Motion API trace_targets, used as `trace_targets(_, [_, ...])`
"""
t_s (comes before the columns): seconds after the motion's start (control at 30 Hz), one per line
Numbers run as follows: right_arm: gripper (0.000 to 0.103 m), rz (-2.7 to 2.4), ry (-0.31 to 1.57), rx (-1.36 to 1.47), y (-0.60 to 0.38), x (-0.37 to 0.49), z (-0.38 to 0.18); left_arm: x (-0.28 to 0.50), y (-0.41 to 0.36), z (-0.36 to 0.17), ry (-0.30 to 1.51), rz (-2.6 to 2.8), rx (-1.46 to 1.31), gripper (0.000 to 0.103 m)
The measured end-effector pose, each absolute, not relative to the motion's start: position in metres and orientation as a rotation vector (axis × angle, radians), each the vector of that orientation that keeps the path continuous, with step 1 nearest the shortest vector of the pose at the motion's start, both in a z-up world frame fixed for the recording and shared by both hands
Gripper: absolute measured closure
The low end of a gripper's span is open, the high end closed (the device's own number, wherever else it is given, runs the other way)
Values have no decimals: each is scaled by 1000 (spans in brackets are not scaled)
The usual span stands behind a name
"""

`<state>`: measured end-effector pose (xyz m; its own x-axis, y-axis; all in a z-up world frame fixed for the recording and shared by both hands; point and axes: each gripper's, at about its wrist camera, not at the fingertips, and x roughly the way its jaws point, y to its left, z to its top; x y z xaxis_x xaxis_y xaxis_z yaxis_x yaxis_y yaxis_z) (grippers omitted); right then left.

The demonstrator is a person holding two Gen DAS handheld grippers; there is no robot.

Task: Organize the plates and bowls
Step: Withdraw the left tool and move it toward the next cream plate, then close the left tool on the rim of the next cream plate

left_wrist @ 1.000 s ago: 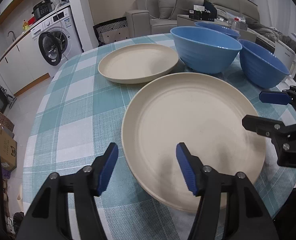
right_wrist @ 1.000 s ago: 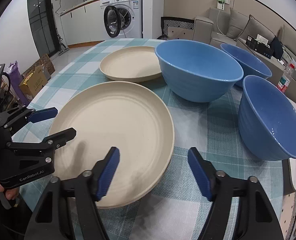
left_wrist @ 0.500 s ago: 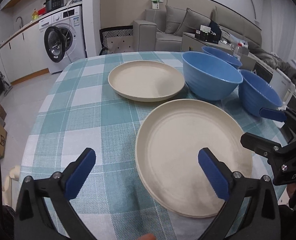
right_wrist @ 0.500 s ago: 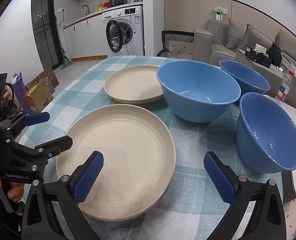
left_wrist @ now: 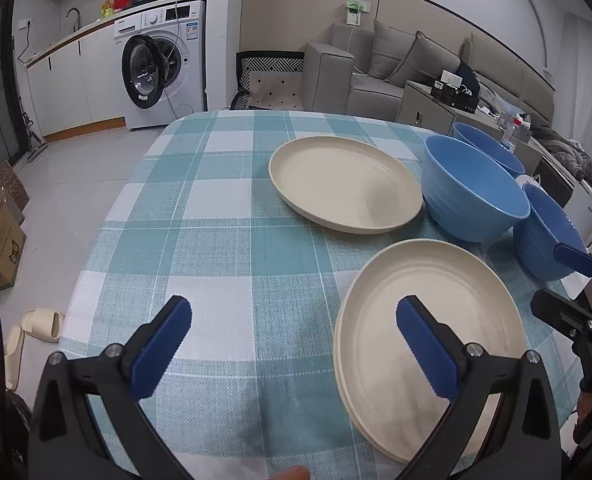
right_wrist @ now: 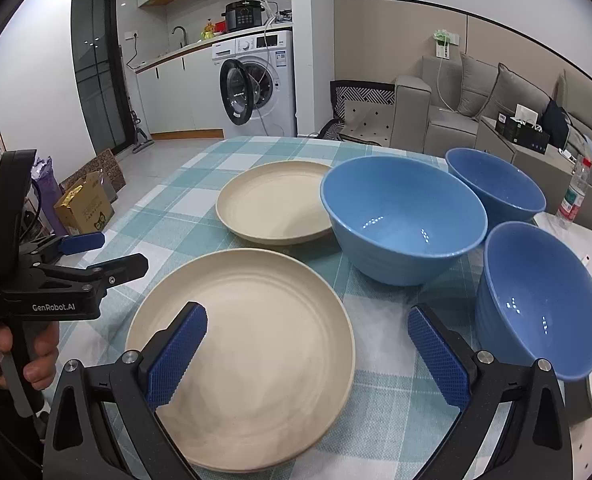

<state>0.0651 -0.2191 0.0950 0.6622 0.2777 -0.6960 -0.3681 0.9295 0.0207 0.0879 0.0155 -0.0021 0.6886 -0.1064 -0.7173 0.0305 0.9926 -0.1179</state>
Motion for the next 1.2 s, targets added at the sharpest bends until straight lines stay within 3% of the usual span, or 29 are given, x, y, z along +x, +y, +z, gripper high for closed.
trace_targets(0.93, [1,383,735,-92,-224,115,104,166,18,-14,869,10,-107,0])
trace_targets(1.03, [1,383,737,-89,-226,118,103,176,17,-17,878,0,-115,3])
trace_targets(1.2, [1,382,745,-85,-231,126,100,191,11,-22,900,-23,-108,17])
